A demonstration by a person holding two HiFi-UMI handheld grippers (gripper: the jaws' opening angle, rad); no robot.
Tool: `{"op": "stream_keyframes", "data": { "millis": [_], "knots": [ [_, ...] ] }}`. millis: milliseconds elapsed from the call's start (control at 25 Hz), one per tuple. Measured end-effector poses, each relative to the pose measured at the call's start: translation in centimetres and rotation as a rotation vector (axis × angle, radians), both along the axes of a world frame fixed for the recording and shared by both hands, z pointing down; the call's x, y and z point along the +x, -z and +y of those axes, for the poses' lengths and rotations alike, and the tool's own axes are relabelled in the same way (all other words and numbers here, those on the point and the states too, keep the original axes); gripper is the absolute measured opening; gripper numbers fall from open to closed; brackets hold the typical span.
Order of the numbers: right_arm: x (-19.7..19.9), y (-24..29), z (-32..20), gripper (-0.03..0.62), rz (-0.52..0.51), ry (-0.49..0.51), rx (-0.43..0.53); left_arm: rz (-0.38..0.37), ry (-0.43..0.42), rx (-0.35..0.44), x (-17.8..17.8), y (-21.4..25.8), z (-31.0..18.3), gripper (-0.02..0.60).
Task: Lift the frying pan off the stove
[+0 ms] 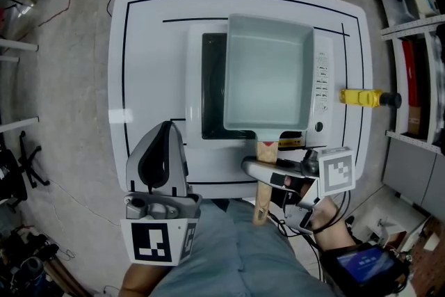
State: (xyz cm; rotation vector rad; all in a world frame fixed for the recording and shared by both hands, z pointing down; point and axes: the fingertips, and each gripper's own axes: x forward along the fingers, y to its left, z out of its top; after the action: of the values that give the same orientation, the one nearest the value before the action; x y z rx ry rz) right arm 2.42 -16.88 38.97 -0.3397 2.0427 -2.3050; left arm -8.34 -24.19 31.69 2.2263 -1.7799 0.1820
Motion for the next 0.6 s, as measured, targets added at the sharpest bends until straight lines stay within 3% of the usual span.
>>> {"op": "stream_keyframes", "data": {
  "millis": [600],
  "knots": [
    [1.4,2.6,-0.2,0.106,0.022,-0.026,0.053,-0.015,-0.024,0.007,1.0,0.7,0.1,0.017]
  ]
}}
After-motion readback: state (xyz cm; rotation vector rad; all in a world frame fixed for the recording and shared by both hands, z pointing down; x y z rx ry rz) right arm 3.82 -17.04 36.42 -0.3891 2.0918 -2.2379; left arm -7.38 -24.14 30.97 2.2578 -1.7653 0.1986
